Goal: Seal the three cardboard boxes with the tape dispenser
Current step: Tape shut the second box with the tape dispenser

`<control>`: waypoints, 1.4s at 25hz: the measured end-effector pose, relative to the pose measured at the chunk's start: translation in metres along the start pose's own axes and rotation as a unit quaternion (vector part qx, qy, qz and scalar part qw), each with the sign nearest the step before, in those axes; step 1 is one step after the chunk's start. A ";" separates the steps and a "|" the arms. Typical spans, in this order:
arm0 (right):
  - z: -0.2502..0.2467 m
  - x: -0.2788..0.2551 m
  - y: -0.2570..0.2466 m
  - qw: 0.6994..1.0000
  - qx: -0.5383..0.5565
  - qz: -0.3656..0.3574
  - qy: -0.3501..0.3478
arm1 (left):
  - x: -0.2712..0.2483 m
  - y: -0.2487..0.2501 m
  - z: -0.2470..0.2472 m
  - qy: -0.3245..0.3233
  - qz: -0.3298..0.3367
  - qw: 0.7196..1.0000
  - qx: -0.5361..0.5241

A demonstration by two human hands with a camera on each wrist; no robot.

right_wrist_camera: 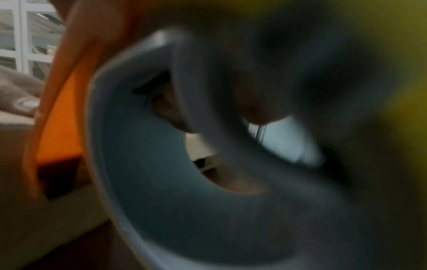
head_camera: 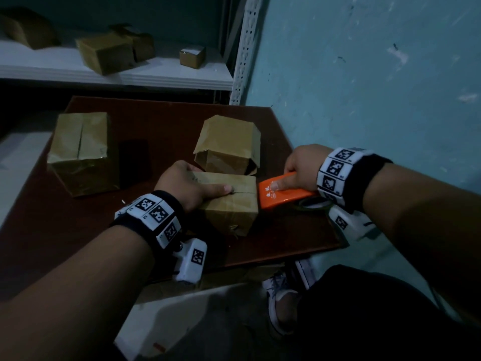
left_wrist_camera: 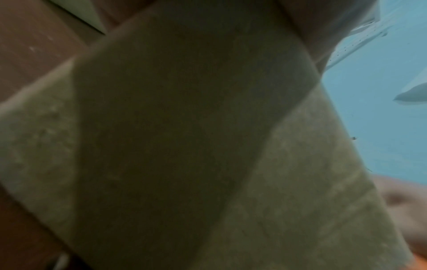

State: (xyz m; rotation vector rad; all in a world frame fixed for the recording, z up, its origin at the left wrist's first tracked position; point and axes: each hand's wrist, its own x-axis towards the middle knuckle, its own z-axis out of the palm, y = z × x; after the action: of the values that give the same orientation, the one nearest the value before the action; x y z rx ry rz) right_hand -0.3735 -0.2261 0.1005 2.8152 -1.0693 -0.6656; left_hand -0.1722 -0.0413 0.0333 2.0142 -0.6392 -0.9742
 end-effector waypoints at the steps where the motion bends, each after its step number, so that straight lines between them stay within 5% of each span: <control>1: 0.004 0.003 0.004 1.000 -0.024 0.019 0.007 | -0.001 0.000 0.000 0.004 0.001 1.000 0.001; 5: 0.027 0.004 0.016 0.997 -0.031 0.062 -0.014 | 0.001 -0.002 -0.001 0.010 0.004 1.000 0.005; 11: 0.059 0.012 -0.005 0.992 0.030 0.076 0.095 | 0.000 0.002 0.001 0.018 -0.013 1.000 0.005; 16: 0.074 0.013 -0.020 0.981 0.130 0.117 0.080 | -0.001 0.001 0.001 0.021 -0.015 1.000 -0.003; 19: 0.068 0.006 -0.019 0.976 0.094 0.114 0.162 | -0.001 0.001 0.002 0.020 -0.016 1.000 -0.004; 22: 0.053 -0.003 -0.029 0.903 0.335 0.107 0.247 | -0.001 0.002 0.000 0.018 -0.014 1.000 0.002; 24: 0.050 -0.008 -0.047 0.836 0.498 0.115 0.201 | -0.002 0.002 -0.001 0.017 -0.014 1.000 0.003; 28: 0.065 -0.005 -0.071 0.765 0.629 0.120 0.073 | -0.004 0.003 0.000 0.022 -0.009 1.000 0.002; 31: 0.076 0.006 -0.073 0.642 0.757 0.123 0.021 | -0.005 0.004 0.000 0.025 -0.013 1.000 -0.001; 33: 0.083 0.016 -0.075 0.631 0.762 0.137 0.053 | -0.005 0.004 0.001 0.027 -0.013 1.000 -0.001; 35: 0.096 0.029 -0.075 0.667 0.730 0.124 0.088 | -0.005 0.004 0.001 0.033 -0.011 0.999 0.003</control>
State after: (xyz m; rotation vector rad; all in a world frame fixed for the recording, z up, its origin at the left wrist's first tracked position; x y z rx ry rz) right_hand -0.3477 -0.1786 -0.0122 3.2982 -2.7192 1.0523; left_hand -0.1760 -0.0409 0.0384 2.0529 -0.5863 -0.9157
